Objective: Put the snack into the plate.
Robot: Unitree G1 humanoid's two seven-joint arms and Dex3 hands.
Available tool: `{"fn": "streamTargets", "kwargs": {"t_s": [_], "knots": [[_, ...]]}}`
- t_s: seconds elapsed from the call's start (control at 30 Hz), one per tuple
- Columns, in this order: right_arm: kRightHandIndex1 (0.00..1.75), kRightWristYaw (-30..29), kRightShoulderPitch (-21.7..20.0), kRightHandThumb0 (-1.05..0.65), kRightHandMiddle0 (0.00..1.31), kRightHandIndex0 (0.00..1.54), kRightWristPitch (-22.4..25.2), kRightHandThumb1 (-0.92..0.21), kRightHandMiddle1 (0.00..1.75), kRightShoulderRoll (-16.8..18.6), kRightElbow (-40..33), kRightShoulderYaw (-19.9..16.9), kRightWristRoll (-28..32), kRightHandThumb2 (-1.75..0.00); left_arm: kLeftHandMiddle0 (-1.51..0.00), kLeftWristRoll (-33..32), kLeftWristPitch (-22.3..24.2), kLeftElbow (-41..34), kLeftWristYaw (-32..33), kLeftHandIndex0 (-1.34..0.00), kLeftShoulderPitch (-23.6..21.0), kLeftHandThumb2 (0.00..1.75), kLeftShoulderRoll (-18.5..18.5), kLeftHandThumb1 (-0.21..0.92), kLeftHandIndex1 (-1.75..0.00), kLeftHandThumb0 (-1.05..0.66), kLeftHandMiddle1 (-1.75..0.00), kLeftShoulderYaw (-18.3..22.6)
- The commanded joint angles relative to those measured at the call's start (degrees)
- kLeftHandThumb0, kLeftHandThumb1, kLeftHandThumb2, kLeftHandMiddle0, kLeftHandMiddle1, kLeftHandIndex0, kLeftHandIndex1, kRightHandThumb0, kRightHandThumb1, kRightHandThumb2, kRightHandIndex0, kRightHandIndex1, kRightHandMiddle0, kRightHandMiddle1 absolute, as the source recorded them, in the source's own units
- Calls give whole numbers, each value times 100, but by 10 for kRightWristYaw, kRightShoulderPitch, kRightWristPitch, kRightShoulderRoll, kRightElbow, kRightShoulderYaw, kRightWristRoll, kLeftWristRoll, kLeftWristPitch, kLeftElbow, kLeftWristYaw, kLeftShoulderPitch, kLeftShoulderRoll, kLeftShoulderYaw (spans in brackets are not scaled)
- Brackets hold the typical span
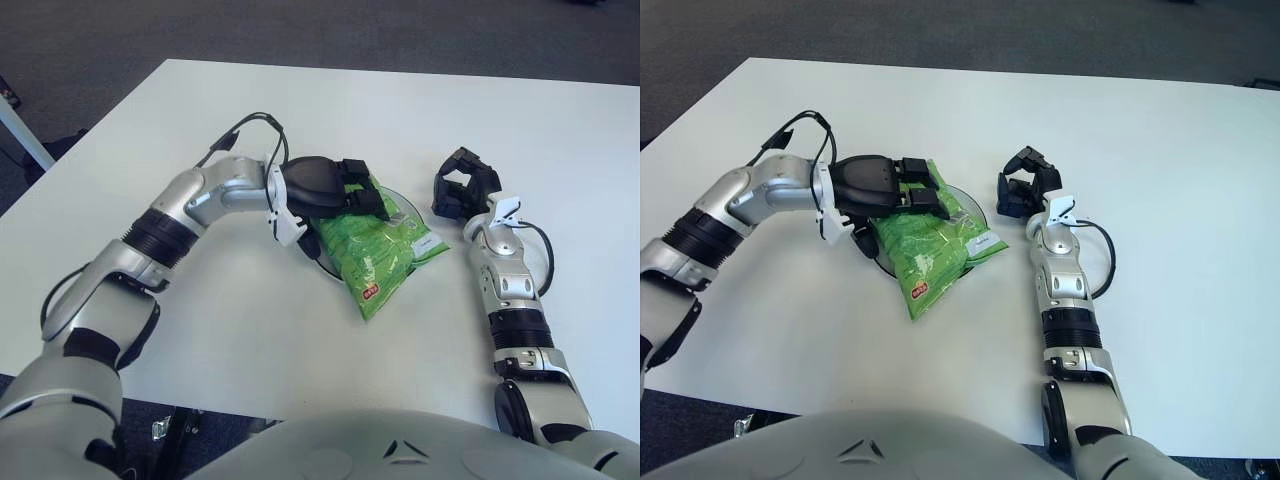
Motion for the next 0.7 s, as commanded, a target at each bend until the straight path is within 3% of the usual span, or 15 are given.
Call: {"fn": "streamTargets", "kwargs": {"t_s": [0.0, 0.33, 0.67], "knots": [[175, 3, 39, -49, 63, 127, 26, -30, 175, 6, 35, 5, -9, -134, 0, -49, -5, 16, -63, 0, -16, 37, 9, 80, -9, -92, -5, -15], [175, 2, 37, -49, 63, 128, 19, -29, 175, 6, 42, 5, -11, -134, 0, -263, 40, 37, -233, 0, -39, 35, 17, 75, -1, -94, 0, 1], [175, -7, 31, -50, 65, 131, 7, -28, 175, 2, 55, 11, -31, -137, 0, -372, 38, 97, -329, 0, -45, 27, -12, 79, 0, -103, 0, 51]]}}
